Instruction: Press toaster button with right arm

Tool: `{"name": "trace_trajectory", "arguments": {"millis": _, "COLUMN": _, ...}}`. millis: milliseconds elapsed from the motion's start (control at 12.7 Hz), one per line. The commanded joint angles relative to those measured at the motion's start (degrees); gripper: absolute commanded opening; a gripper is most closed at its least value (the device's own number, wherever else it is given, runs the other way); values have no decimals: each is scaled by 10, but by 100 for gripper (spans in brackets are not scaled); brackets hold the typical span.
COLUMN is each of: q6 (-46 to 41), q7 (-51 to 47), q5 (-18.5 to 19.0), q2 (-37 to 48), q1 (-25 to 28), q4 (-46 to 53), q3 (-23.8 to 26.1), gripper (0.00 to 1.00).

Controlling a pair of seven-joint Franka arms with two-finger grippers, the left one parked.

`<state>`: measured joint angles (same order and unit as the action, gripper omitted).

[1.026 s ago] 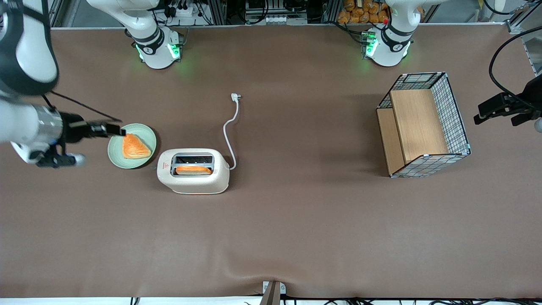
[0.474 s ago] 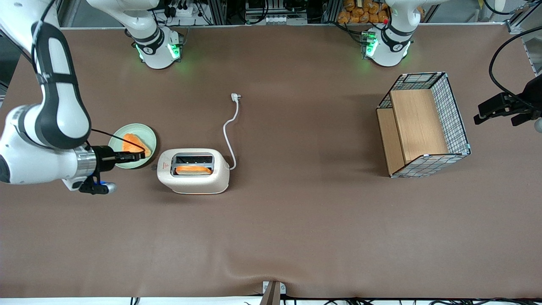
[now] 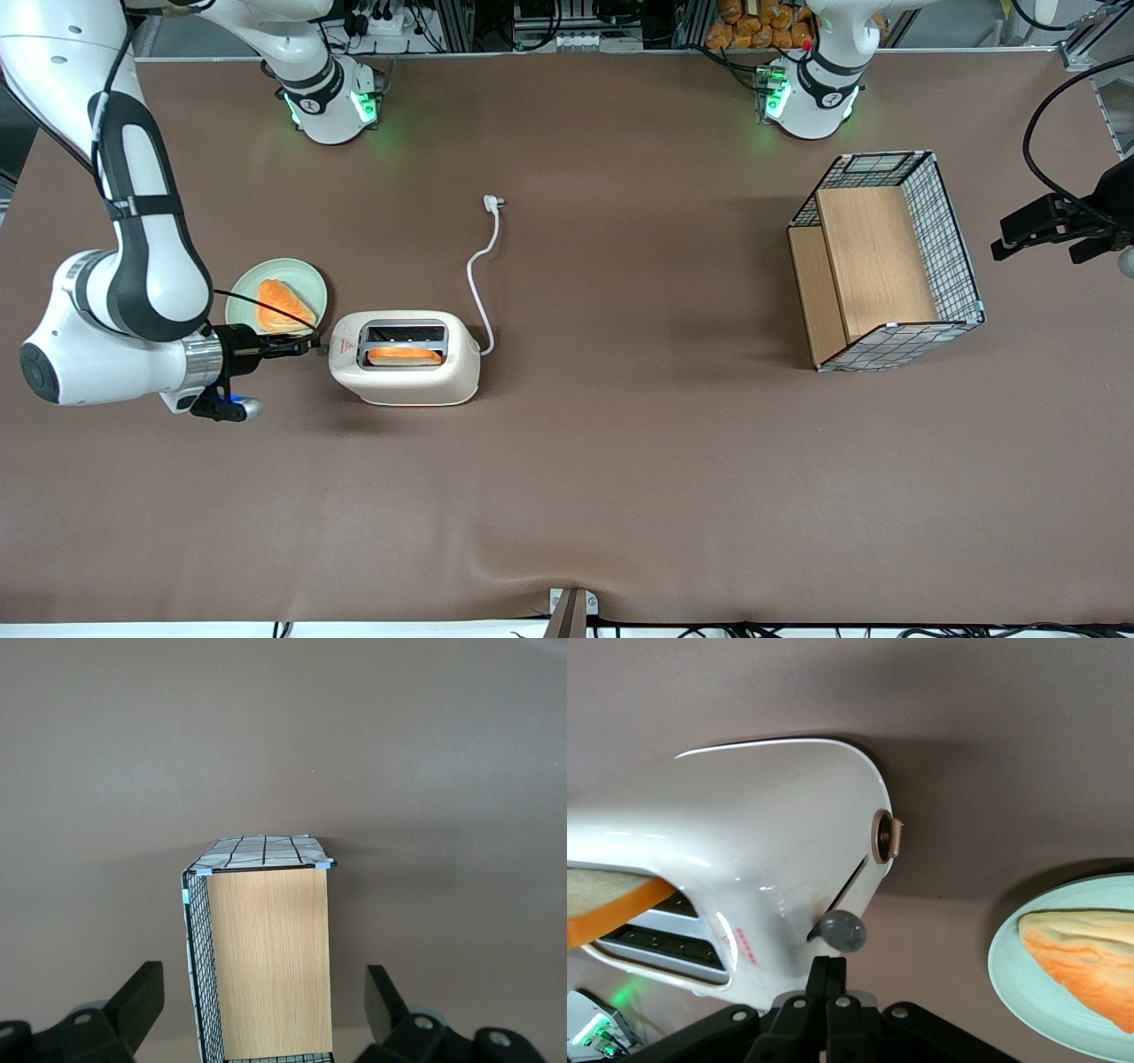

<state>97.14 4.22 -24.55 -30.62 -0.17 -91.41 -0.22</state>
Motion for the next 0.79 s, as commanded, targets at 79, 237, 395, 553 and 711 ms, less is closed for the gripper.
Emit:
{"name": "trace_trajectory", "arguments": {"millis": 79, "q6": 9, "q7": 20, "q5": -27, "q2": -23, "q1": -5, "q4": 2, "q3": 0, "gripper": 0}}
{"name": "trace_trajectory", "arguments": {"millis": 237, "q6": 15, "q7": 33, "q5": -44, "q2": -38, "q1": -9, "q4": 2, "q3": 0, "gripper": 0}}
{"name": "trace_trajectory", "arguments": {"millis": 395, "q6": 22, "q7": 52, "q5": -59, "q2": -56, "q1": -19, "q4": 2, "q3": 0, "gripper": 0}}
{"name": "trace_trajectory", "arguments": {"millis": 553, "q6": 36, "q7": 73, "q5": -71, "q2": -72, "q1": -26, "q4": 2, "q3": 0, "gripper": 0}}
{"name": "trace_trajectory", "arguments": {"millis": 711, "q6": 53, "q7": 76, "q5": -73, "q2": -82, "q1": -26, "q4": 2, "q3": 0, "gripper": 0}}
